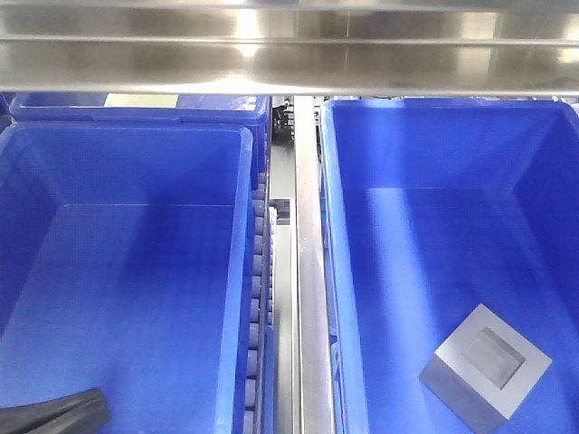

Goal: Sort gray base to blue bin

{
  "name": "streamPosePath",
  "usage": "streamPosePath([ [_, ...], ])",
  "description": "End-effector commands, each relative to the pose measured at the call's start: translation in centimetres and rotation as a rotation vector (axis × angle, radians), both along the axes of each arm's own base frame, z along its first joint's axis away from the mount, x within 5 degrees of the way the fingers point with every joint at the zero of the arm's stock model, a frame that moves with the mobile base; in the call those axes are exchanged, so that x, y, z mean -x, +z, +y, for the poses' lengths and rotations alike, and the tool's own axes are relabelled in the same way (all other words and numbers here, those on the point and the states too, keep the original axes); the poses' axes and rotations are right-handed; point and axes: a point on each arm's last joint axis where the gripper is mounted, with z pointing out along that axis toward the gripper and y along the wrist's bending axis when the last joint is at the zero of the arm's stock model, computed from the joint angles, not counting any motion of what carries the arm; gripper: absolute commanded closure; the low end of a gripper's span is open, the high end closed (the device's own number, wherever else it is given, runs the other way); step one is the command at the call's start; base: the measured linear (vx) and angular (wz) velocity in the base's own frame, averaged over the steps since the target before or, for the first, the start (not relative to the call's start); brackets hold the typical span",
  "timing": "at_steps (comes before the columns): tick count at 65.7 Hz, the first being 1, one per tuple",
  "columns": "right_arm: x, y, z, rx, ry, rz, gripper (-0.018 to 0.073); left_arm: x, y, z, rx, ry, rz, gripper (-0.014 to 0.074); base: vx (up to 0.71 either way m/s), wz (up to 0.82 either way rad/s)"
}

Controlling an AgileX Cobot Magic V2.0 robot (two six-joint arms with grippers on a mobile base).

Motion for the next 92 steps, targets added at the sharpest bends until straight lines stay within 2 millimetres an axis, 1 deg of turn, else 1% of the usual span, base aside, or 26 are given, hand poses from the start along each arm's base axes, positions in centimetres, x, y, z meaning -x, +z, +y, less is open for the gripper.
streamPosePath([
  [1, -0.1, -0.1, 0.0, 0.017, 0.000, -0.016, 0.0564, 0.0, 1.4, -0.1, 0.073, 0.000, -0.043, 0.0603, 0.00, 0.00],
  [74, -0.1, -0.1, 0.0, 0.017, 0.000, -0.016, 0.0564, 0.1, 1.4, -0.1, 0.073, -0.010, -0.048, 0.0603, 0.00, 0.00],
  [80, -0.1, -0.1, 0.0, 0.017, 0.000, -0.016, 0.0564, 0.4, 1.6, 0.5, 0.089, -0.006, -0.060, 0.0603, 0.00, 0.00],
  [84, -0.1, -0.1, 0.0, 0.017, 0.000, -0.016, 0.0564, 0.8, 1.8, 1.3, 0.104, 0.011, -0.071, 0.0603, 0.00, 0.00],
  [92, -0.1, -0.1, 0.0, 0.017, 0.000, -0.016, 0.0564, 1.0, 1.7, 2.8, 0.100, 0.103, -0.073, 0.0603, 0.00, 0.00],
])
